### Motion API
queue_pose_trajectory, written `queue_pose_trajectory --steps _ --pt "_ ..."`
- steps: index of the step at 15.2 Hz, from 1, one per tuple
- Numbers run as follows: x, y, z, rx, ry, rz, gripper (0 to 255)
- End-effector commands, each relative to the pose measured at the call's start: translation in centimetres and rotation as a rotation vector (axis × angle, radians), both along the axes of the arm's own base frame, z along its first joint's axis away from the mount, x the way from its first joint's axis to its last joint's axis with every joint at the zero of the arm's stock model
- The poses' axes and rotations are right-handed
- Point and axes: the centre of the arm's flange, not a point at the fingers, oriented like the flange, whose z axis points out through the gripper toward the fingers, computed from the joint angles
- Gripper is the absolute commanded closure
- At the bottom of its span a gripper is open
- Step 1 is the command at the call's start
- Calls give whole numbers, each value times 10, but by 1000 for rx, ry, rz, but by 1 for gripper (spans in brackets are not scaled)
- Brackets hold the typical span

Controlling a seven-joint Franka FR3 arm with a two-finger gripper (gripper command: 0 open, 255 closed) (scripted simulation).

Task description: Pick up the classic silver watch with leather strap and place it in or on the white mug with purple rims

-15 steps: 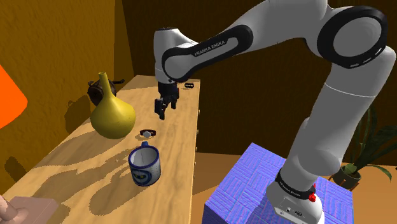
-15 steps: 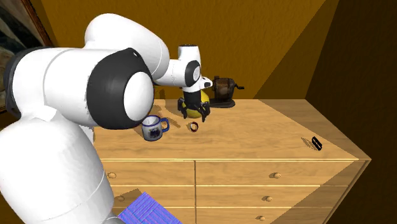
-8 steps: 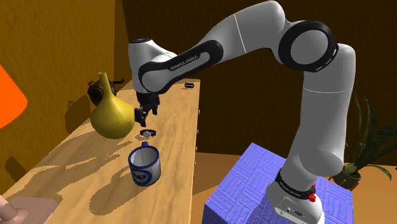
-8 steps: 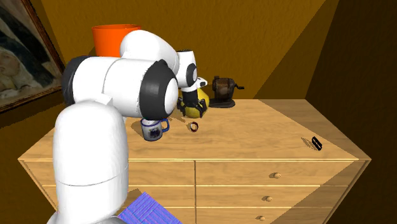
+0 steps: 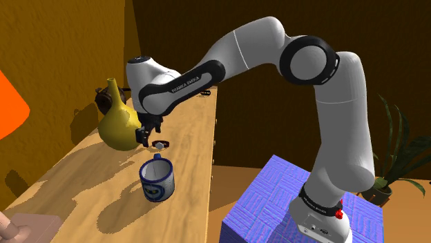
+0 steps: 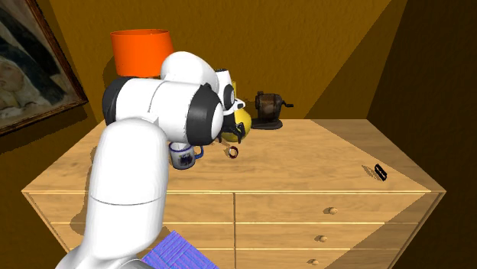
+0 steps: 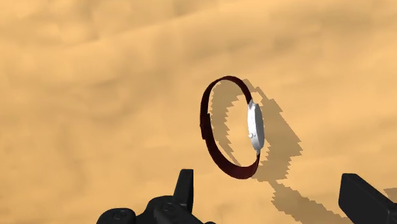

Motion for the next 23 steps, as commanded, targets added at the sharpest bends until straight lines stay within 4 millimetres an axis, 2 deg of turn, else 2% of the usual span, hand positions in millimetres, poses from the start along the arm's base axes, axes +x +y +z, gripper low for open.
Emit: queue_pose_trajectory --steps 1,3,10,11,20,23 --pt "1 0 -12 0 0 0 0" --pt "1 -1 -20 0 0 0 0" --pt "1 -1 -20 0 0 0 0" --pt "1 -1 -20 0 0 0 255" --pt "1 -1 -20 0 0 0 255" --pt "1 -1 -4 0 0 0 255"
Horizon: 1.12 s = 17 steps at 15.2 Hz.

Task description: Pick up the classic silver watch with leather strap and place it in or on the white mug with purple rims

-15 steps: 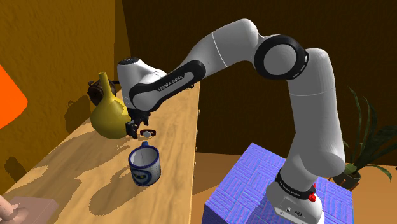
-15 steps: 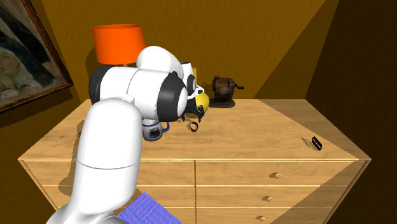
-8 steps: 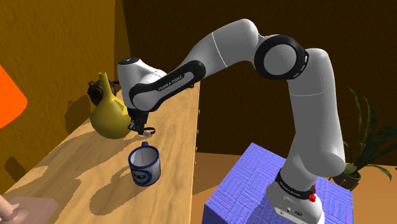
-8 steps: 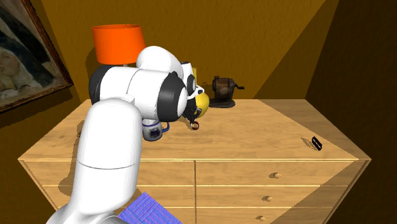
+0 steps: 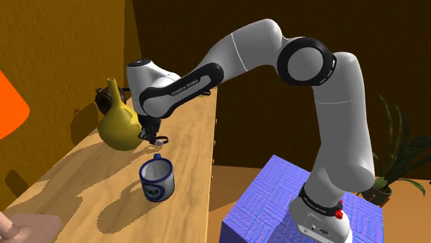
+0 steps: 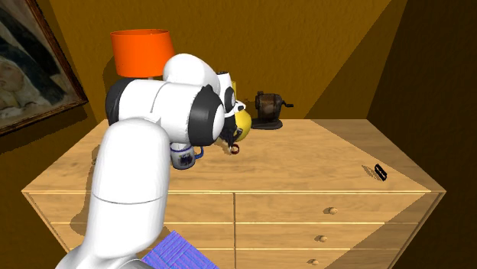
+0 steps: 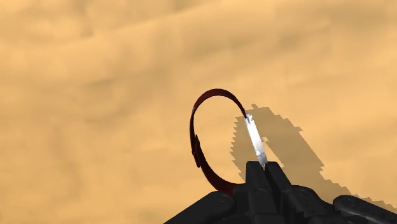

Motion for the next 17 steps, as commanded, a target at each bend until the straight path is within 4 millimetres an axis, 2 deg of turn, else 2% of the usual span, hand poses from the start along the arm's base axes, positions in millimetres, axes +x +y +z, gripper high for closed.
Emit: queue_pose_trajectory --steps 1,17 --pt "-1 0 11 0 0 0 255" --pt "-1 0 96 0 0 0 255"
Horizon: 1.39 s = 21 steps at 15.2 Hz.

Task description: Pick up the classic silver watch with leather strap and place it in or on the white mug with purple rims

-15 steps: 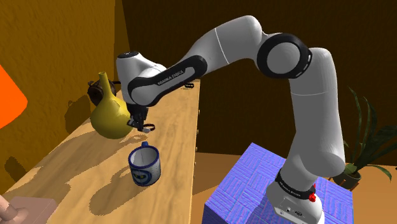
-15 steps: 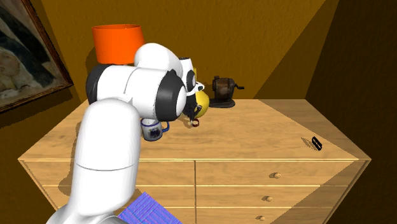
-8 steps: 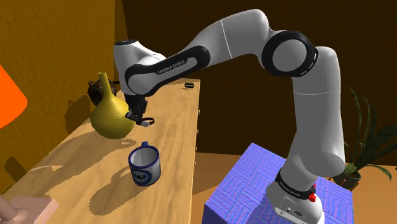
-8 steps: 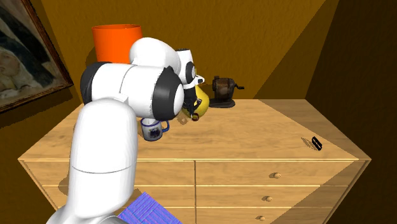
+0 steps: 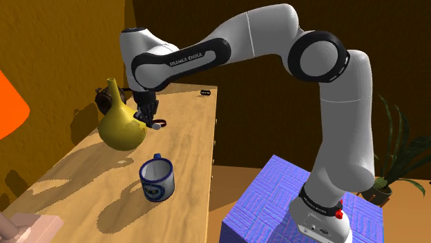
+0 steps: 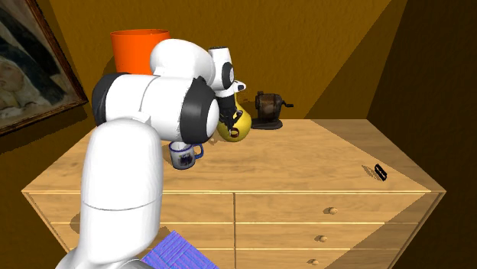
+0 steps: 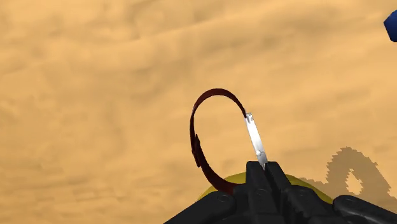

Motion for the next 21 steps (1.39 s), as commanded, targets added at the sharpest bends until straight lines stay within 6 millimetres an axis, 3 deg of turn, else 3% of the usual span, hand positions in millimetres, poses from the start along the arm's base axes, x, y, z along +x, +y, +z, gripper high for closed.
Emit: queue_pose_trajectory --steps 1,13,21 --pt "-1 0 11 0 1 0 255" --pt "-1 0 73 0 1 0 255" --pt "-84 64 82 0 1 0 255"
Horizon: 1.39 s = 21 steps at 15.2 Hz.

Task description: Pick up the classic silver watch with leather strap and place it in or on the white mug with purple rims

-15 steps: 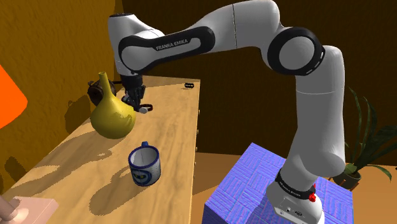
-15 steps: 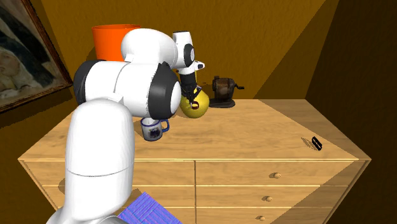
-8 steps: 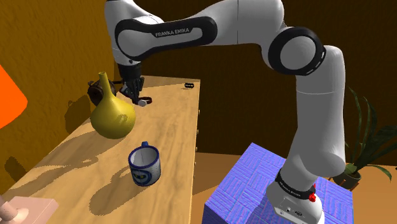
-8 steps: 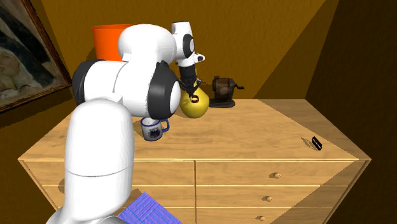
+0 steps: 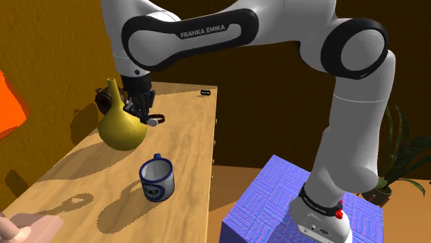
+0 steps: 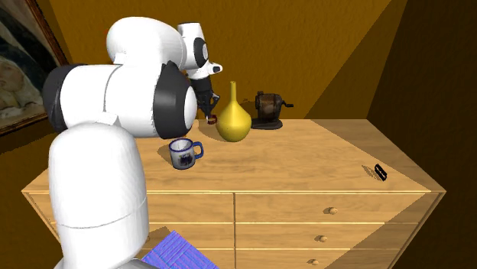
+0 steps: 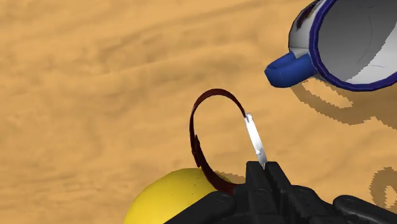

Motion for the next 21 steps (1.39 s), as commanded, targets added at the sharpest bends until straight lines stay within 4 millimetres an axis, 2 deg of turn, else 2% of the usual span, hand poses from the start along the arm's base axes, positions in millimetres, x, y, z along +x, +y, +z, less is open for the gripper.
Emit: queue_pose_trajectory --steps 1,8,21 --pt "-18 15 4 0 -1 -1 255" --pt "-89 69 11 0 -1 -1 255" --pt "-89 69 -57 0 -1 -1 255"
